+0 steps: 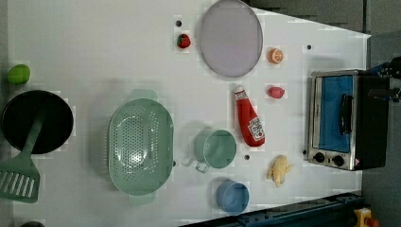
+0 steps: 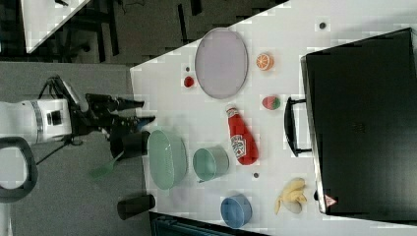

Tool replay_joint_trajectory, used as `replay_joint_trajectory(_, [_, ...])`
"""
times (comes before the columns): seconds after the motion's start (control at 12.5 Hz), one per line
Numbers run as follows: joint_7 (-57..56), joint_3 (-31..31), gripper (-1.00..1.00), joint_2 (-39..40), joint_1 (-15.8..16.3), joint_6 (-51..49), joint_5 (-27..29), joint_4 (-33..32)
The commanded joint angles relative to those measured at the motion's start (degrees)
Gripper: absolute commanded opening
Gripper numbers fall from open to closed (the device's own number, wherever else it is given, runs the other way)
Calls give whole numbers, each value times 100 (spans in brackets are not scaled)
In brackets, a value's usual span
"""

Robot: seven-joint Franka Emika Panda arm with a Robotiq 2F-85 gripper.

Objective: Pick Ketchup from the table and place it in strainer.

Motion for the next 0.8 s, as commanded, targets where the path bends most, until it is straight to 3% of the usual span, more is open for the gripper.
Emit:
replay_joint_trajectory(0.08, [144,280,59,-836,-562,-706,207,-542])
replay_joint_trajectory(0.24, [92,294,100,-816,-542,-653,207,-784])
replay_joint_trajectory(0.8, [-2019,615,100,-662,-468,340,206,-2137])
